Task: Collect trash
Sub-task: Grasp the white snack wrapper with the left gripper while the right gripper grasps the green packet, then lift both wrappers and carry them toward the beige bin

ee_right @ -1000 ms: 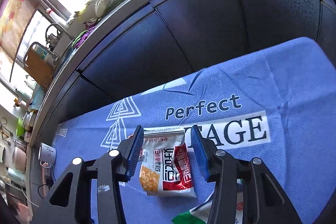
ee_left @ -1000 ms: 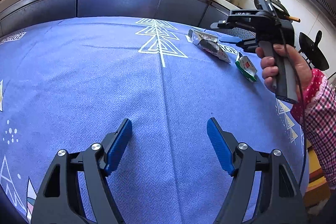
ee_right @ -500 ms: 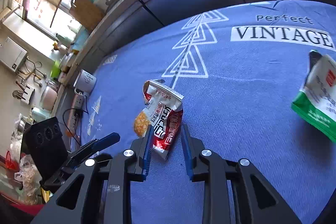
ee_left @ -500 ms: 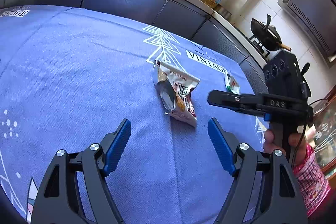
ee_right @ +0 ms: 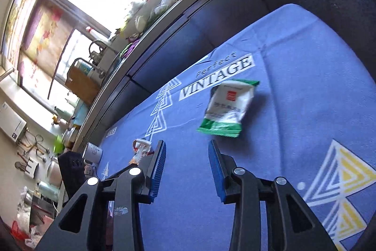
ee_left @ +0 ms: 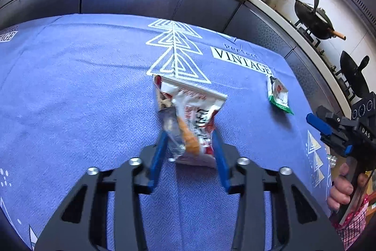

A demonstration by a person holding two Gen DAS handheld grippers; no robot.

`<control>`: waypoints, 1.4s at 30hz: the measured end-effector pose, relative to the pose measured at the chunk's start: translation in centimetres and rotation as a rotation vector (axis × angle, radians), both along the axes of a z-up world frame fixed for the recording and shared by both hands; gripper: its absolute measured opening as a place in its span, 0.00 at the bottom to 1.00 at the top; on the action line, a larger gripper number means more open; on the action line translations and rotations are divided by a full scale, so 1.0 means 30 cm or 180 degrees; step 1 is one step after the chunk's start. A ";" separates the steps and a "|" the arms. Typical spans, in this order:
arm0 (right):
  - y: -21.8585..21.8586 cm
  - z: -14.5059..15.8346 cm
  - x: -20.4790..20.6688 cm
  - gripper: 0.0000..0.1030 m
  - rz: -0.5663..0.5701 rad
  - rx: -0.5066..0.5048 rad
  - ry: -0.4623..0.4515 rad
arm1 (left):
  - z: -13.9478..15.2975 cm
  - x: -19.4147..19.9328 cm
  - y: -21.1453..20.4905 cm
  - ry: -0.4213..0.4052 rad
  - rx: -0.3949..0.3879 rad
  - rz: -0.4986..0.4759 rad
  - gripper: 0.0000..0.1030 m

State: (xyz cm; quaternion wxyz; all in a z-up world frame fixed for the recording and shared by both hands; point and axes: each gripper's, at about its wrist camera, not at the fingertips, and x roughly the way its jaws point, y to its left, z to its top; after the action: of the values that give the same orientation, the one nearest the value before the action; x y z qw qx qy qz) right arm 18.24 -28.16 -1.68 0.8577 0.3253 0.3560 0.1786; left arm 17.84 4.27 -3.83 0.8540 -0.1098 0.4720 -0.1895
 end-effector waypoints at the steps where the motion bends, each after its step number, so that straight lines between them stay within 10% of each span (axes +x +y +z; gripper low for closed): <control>1: -0.032 -0.010 0.004 0.41 -0.0095 0.0027 0.0019 | -0.012 0.006 -0.002 0.0037 0.0000 -0.0001 0.14; 3: -0.066 -0.025 0.020 0.47 -0.0244 0.0032 0.0046 | -0.014 -0.003 0.000 0.0024 -0.0048 -0.0035 0.01; 16: -0.074 -0.108 0.198 0.45 -0.0379 0.0103 0.0071 | 0.010 -0.096 -0.002 0.0169 -0.0452 -0.0220 0.01; 20: 0.022 -0.137 0.228 0.09 -0.0190 -0.0037 0.0246 | 0.005 -0.112 -0.029 0.0178 -0.0381 -0.0253 0.01; 35: 0.130 -0.128 -0.187 0.08 0.0136 0.0237 0.0094 | -0.011 -0.278 -0.042 0.0229 -0.0369 -0.0381 0.01; 38: 0.160 -0.138 -0.230 0.08 0.0167 0.0188 0.0121 | -0.017 -0.313 -0.043 0.0302 -0.0339 -0.0415 0.32; 39: 0.168 -0.144 -0.239 0.08 0.0179 0.0171 0.0129 | -0.016 -0.324 -0.037 0.0291 -0.0330 -0.0385 0.59; 42: 0.194 -0.162 -0.261 0.08 0.0227 0.0170 0.0167 | -0.011 -0.346 -0.024 0.0257 -0.0363 -0.0354 0.67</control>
State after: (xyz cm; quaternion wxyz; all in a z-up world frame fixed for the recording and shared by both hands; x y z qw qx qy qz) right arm 10.41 -22.35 -6.54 0.8321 0.3397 0.3848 0.2099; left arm 7.46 3.55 -4.16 0.8148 -0.1393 0.4998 -0.2586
